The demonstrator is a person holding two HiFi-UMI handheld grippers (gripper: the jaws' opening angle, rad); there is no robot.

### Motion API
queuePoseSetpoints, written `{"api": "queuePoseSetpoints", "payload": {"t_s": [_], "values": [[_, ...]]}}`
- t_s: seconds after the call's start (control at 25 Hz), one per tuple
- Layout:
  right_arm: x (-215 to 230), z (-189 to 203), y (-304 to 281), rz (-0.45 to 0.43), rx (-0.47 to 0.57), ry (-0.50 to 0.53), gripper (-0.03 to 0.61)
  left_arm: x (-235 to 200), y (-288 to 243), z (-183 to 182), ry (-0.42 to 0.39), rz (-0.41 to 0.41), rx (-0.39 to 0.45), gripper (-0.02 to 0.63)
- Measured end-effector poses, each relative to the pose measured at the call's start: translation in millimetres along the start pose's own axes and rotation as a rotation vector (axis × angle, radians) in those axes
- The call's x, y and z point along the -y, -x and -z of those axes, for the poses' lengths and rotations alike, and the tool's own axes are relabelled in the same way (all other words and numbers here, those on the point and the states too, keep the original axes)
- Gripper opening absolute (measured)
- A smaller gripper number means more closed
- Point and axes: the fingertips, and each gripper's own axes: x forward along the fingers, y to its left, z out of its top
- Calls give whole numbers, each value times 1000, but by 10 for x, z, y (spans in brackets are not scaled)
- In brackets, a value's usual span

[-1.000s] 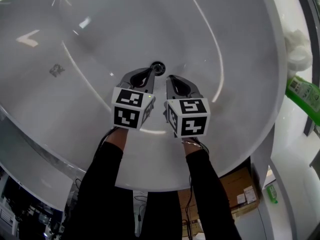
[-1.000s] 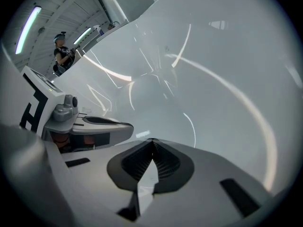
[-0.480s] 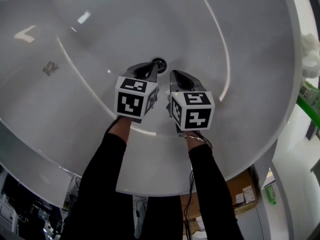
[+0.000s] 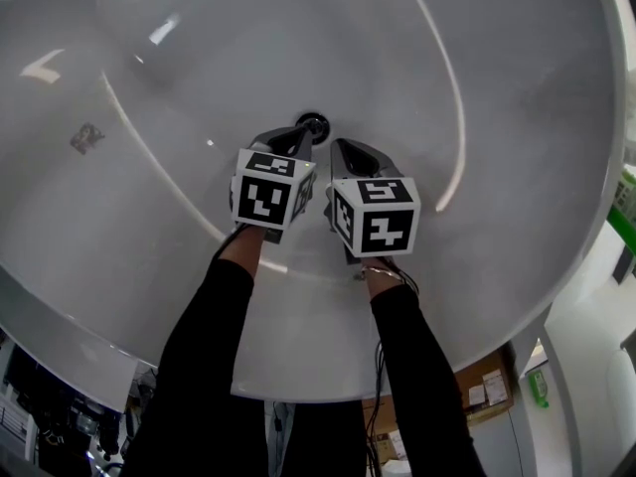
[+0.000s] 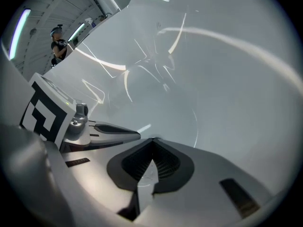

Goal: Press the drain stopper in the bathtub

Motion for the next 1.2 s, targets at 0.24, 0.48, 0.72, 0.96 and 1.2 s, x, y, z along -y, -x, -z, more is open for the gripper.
{"api": "queuePoseSetpoints", "payload": {"t_s": [0.24, 0.48, 0.72, 0.96, 1.2], "values": [[45, 104, -99, -5, -21, -28, 1, -18, -119, 123, 9, -2, -24, 8], [91, 151, -197, -7, -34, -43, 2, -73, -241, 191, 11, -4, -36, 8], [162, 186, -247, -4, -40, -48, 2, -105, -400, 255, 8, -9, -63, 8], [190, 253, -276, -7, -51, -50, 2, -125, -519, 315, 24, -14, -75, 8], [189, 296, -287, -18, -61, -48, 2, -104, -594, 382, 36, -25, -91, 8]]}}
